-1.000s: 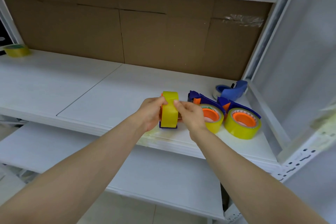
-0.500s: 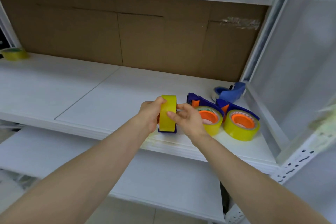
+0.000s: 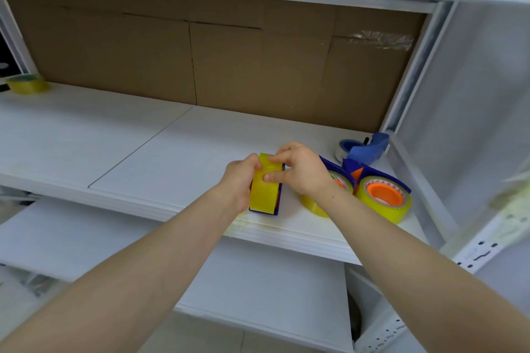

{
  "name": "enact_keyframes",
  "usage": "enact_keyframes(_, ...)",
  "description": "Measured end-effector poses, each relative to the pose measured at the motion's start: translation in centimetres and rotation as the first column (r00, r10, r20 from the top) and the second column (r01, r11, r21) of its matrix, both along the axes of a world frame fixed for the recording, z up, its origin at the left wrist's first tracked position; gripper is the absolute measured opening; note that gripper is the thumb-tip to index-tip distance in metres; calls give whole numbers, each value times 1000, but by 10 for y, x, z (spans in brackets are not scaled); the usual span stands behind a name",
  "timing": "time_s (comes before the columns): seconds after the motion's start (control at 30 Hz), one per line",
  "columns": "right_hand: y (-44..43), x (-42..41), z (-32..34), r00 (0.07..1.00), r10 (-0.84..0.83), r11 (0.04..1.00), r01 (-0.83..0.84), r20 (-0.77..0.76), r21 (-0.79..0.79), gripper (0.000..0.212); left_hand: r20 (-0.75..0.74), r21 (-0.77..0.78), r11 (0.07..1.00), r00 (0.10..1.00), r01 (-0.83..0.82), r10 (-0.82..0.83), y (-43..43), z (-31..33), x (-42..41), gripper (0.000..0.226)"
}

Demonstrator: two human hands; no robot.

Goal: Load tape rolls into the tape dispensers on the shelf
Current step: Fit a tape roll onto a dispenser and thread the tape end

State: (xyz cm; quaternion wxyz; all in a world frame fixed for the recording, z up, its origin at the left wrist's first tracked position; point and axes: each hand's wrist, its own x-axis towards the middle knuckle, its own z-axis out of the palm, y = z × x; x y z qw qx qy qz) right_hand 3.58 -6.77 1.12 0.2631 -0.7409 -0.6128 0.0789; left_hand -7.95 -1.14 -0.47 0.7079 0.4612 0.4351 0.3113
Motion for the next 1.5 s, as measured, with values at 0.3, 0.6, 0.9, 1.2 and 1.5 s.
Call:
enact_keyframes(0.3, -3, -10, 11, 968, 1, 1000, 4, 251, -23, 43, 32, -26, 1000, 999, -9, 10, -2, 2, 2, 19)
enact_keyframes(0.6, -12, -9, 7, 982, 76, 997, -69, 173, -45, 53, 41, 13, 1000, 999, 11, -12, 8, -4, 3, 28)
enact_keyframes(0.9, -7, -3, -22, 705, -193, 968, 248, -682, -17, 73, 61, -46, 998, 997, 47, -44, 2, -4, 4, 36)
enact_keyframes(1.2, 17, 14, -12, 926, -178, 979, 202, -332, 39, 45, 81, 54, 998, 996, 38, -42, -1, -11, 8, 31)
enact_keyframes(1.5, 20, 15, 32, 992, -8, 976, -20, -126, -218, 34, 89, 174, 983, 993, 63, -79, 0, -20, 0, 17)
